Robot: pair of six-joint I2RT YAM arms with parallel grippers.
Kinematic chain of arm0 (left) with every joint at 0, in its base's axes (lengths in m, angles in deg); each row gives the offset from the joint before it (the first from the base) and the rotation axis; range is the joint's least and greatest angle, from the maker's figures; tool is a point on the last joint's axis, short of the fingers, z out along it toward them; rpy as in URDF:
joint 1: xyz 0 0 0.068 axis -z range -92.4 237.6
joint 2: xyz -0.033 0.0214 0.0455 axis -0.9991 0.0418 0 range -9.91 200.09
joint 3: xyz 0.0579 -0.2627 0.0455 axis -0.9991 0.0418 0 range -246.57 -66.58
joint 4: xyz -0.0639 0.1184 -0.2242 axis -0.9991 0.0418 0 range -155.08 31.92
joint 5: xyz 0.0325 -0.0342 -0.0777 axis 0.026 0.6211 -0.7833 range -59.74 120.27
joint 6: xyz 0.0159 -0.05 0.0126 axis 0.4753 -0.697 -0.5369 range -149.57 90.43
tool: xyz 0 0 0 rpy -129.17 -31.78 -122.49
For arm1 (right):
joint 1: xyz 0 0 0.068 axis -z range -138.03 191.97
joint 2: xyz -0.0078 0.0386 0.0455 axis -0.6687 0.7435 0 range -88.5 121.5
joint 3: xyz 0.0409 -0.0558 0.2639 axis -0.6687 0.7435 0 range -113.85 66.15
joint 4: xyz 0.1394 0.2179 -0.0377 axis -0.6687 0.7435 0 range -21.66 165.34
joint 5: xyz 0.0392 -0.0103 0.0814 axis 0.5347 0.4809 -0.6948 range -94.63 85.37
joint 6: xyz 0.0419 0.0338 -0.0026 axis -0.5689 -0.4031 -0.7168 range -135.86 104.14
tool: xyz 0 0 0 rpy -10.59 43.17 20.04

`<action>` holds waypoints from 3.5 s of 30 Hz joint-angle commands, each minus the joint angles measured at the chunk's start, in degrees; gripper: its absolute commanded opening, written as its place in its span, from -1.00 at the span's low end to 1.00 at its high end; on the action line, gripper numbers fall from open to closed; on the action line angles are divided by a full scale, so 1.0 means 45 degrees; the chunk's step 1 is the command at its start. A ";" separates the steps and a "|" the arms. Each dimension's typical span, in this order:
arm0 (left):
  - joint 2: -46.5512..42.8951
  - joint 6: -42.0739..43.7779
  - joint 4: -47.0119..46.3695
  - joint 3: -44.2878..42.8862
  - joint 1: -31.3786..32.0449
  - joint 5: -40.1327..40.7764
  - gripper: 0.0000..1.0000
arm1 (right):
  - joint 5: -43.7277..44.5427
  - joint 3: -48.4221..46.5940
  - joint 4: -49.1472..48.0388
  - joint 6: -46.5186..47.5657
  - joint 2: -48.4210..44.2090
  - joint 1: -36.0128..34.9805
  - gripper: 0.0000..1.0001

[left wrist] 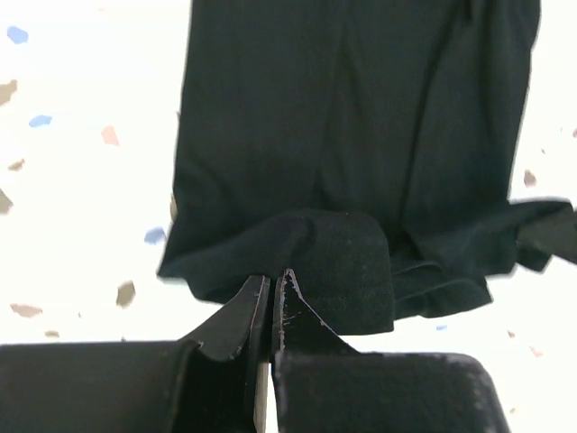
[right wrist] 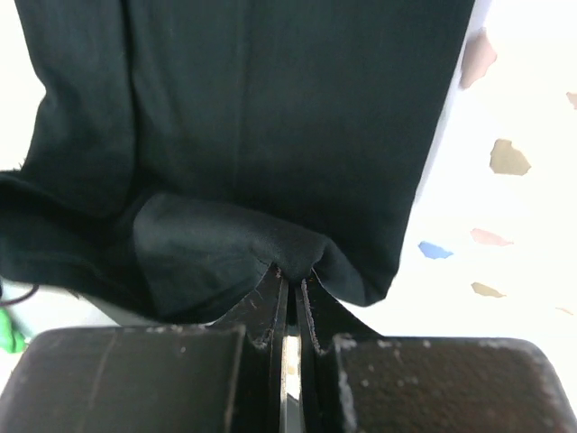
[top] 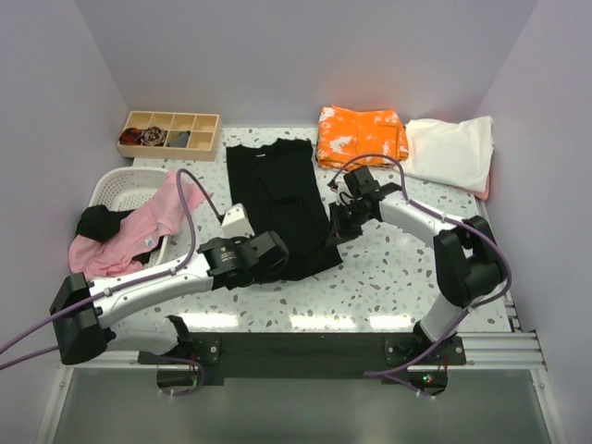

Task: Fold and stack the t-shirts
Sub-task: Fold the folded rectangular tshirt in 1/3 of the way

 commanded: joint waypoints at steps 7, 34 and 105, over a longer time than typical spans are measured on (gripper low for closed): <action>0.1031 0.3742 -0.2869 0.0207 -0.2889 -0.0432 -1.00 | -0.0118 -0.2762 -0.0027 -0.0272 0.2125 0.0210 -1.00; 0.3163 0.9814 -0.6308 -0.1432 -0.6858 -0.0675 1.00 | 0.2140 -0.4485 -0.0416 0.0138 0.1816 0.1207 -0.01; 0.2380 1.1911 -0.7463 -0.0146 -0.7737 -0.4709 0.87 | 0.2381 -0.3683 -0.1257 0.0919 0.2186 0.0972 0.15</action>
